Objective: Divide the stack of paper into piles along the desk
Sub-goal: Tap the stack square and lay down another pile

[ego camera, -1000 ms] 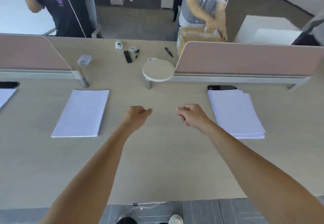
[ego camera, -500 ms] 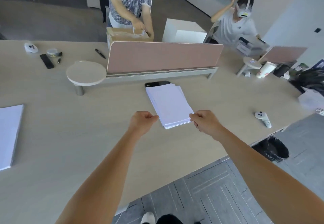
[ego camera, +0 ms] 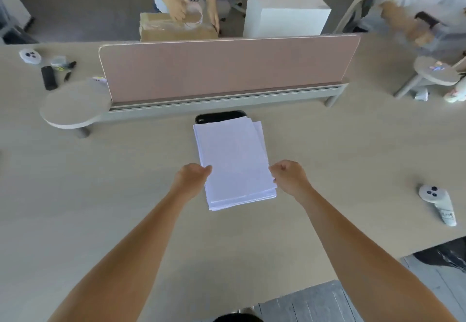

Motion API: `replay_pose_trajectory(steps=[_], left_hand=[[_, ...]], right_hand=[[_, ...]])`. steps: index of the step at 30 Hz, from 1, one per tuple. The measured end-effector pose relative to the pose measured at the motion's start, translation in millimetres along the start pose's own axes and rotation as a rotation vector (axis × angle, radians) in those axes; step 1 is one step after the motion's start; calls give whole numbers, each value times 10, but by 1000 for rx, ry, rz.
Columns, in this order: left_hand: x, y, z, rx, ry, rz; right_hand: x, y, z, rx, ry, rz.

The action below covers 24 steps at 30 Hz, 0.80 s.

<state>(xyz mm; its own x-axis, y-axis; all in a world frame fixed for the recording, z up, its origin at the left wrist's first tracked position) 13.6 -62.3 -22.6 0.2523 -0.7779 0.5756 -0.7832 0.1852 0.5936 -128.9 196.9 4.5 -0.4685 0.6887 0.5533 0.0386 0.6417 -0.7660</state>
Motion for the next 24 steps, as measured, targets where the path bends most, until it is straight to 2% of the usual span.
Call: replay_pose_trajectory(steps=[6,11,20,24], left_hand=[[-360,25,520,266,54,-122],[-417,-88,749,401,82,-230],[-417,-282,892,551,159,-266],[-395,-285,921,563,154,-240]], right_hand=[[-19,86,890,-23,-142,-140],[-236,74,1262,-22,-261,-193],[-506,39,1417,-100,-323,-257],[-688,-93,1322,-19,-357,-389]])
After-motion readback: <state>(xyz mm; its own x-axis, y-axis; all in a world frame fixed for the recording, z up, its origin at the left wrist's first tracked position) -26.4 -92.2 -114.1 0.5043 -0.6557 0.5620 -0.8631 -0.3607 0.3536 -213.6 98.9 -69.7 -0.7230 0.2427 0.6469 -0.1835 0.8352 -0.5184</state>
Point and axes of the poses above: each hand's wrist, its own z-axis towards the middle knuckle, its own x-axis out of the back of the hand, y = z × x, the point moved 9 cm from there along z, towards the middle knuckle, and after that the axes turned 9 degrees about x, right-handed, at the moved point
